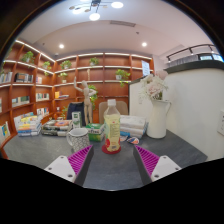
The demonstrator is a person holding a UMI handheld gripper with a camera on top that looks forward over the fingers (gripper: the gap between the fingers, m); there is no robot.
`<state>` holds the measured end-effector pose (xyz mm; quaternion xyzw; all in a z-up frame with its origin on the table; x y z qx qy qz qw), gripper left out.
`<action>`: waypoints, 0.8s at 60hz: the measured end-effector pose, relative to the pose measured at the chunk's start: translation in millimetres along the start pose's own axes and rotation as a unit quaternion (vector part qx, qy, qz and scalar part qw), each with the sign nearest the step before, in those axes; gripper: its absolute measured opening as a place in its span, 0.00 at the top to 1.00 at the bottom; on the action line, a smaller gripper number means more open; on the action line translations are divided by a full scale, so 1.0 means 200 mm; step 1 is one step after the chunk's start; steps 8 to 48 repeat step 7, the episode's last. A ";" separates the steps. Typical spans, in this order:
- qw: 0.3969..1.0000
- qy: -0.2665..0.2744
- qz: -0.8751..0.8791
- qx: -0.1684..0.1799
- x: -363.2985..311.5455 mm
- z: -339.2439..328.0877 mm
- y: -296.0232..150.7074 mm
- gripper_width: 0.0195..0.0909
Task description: Pour water
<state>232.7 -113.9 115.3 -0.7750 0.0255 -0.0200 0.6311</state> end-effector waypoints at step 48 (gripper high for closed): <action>1.000 -0.005 -0.007 0.016 0.01 -0.03 -0.05 0.14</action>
Point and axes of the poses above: the point between the fingertips, and its own axes, seen from behind it with the camera up: x to the right, y down, z forward, the way the camera looks, the point moved 2 cm from there along -z, backward, against the way the camera looks, and after that the axes turned 1 degree about -z, right-handed, at the moved point
